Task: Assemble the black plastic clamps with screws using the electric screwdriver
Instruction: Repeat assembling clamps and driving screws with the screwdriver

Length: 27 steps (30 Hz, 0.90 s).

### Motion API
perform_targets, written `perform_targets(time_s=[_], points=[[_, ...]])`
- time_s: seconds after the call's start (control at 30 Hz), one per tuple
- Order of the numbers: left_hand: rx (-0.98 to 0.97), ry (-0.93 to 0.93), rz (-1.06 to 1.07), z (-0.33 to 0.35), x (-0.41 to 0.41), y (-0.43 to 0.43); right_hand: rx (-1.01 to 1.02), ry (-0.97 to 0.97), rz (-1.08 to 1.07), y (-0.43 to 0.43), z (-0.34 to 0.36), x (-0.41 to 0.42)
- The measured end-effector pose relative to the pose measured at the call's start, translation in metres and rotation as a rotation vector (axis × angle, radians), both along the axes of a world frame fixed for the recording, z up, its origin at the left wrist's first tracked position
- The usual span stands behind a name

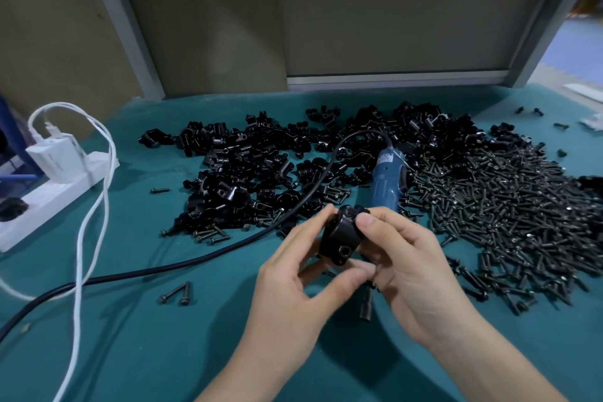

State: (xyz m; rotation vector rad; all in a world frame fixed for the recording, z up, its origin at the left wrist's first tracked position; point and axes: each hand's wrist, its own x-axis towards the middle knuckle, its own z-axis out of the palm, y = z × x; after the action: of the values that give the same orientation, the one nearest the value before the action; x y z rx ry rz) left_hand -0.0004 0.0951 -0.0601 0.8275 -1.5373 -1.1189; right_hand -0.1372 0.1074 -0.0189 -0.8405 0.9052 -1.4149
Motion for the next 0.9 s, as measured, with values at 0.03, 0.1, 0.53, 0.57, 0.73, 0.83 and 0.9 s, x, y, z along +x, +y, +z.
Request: perform_targets(time_s=[0.03, 0.1, 0.53, 0.57, 0.73, 0.83, 0.9], points=[[-0.031, -0.037, -0.004, -0.001, 0.000, 0.000, 0.012, -0.012, 0.008, 0.000, 0.001, 0.000], [-0.096, -0.089, 0.023, -0.001, 0.002, -0.002, 0.028, -0.012, 0.029, 0.002, 0.001, 0.002], [-0.195, -0.127, 0.179, 0.002, 0.007, -0.003, -0.197, 0.443, -0.080, 0.003, 0.001, -0.003], [-0.182, -0.114, 0.185, 0.002, 0.008, -0.003, -0.198, 0.433, -0.061, 0.003, 0.001, -0.003], [-0.148, -0.085, 0.190, 0.002, 0.009, -0.004, -0.183, 0.359, 0.075, -0.002, 0.001, -0.011], [-0.108, -0.038, 0.164, 0.002, 0.008, -0.005, -0.197, 0.298, 0.090, -0.005, -0.001, -0.013], [-0.079, 0.019, 0.139, 0.002, 0.006, -0.005, -0.196, 0.251, 0.095, -0.006, -0.003, -0.014]])
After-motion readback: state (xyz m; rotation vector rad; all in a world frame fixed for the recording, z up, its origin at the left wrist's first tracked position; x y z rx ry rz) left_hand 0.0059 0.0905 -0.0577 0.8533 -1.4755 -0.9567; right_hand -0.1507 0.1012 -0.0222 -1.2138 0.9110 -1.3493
